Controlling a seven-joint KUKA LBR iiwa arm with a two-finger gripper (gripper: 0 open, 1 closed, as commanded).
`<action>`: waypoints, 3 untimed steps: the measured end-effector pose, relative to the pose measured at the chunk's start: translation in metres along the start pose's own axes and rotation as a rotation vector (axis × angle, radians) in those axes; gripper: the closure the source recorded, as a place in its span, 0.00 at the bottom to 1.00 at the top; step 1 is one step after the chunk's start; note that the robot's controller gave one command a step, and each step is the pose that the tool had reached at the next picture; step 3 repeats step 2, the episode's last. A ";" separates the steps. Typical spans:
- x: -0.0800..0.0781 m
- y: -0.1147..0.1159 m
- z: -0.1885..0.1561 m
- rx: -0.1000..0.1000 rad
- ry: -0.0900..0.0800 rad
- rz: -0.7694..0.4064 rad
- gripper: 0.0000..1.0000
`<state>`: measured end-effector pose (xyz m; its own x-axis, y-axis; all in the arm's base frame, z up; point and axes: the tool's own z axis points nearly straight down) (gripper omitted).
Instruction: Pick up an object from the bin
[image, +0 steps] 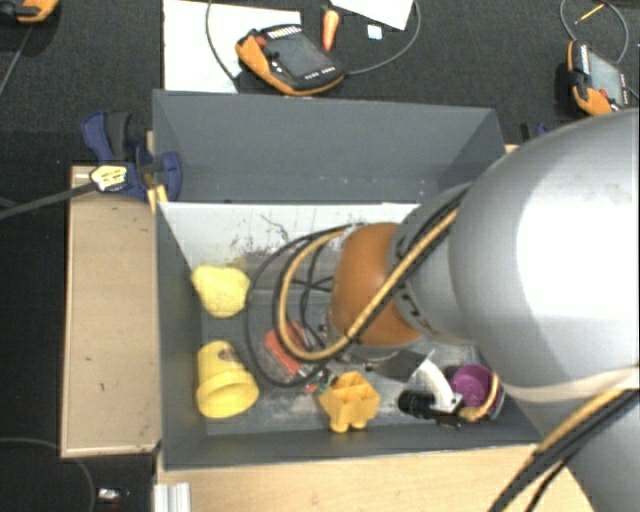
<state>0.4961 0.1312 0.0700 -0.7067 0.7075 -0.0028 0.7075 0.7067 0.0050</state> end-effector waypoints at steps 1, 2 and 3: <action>0.001 -0.002 -0.025 0.006 0.003 -0.003 1.00; 0.000 0.000 -0.051 0.000 0.000 -0.005 1.00; 0.000 0.000 -0.051 0.000 0.000 -0.005 1.00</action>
Offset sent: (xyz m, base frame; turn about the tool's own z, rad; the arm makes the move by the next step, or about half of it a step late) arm -0.0023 -0.0009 0.0330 -0.0014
